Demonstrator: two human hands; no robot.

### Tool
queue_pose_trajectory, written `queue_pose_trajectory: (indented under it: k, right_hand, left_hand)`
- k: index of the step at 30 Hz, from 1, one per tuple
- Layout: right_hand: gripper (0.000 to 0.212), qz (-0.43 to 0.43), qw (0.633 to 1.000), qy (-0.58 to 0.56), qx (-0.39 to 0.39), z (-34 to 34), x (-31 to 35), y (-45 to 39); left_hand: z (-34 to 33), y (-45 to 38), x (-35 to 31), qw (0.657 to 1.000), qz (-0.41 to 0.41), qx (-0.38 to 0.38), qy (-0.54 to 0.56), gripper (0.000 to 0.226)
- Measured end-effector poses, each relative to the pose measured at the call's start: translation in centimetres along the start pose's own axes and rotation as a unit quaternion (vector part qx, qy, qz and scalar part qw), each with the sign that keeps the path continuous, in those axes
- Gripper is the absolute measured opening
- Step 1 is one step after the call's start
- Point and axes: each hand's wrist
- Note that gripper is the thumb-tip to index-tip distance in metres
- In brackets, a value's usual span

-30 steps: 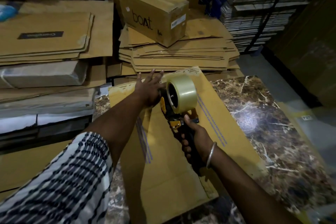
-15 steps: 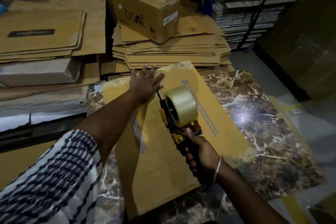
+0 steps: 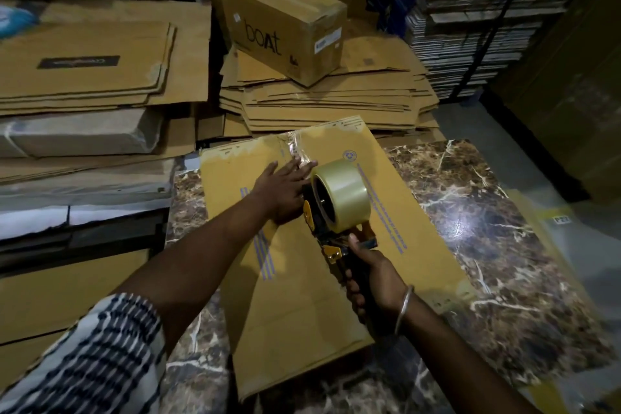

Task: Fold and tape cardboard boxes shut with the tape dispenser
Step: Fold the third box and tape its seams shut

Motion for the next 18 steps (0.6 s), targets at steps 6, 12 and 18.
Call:
queue_pose_trajectory:
  k: [6, 12, 18]
  right_hand:
    - [0.064, 0.001, 1.000, 0.012, 0.008, 0.0, 3.3, -2.8]
    - [0.066, 0.021, 0.999, 0.027, 0.026, 0.6, 4.1, -3.1]
    - [0.065, -0.012, 0.999, 0.015, 0.038, 1.9, 0.8, -0.8]
  left_hand:
    - [1.4, -2.9, 2.5, 0.999, 0.040, 0.022, -0.028, 0.063]
    - [2.1, -3.5, 3.0, 0.996, 0.050, 0.045, -0.059, 0.062]
    - [1.8, -3.2, 2.8, 0.999, 0.039, 0.000, -0.016, 0.063]
Point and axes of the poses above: each hand's wrist, its own y-axis away from the middle knuckle, its own z-axis out of the back of the hand, x = y × z, and after that the axes turned 11 degrees about y, right-handed
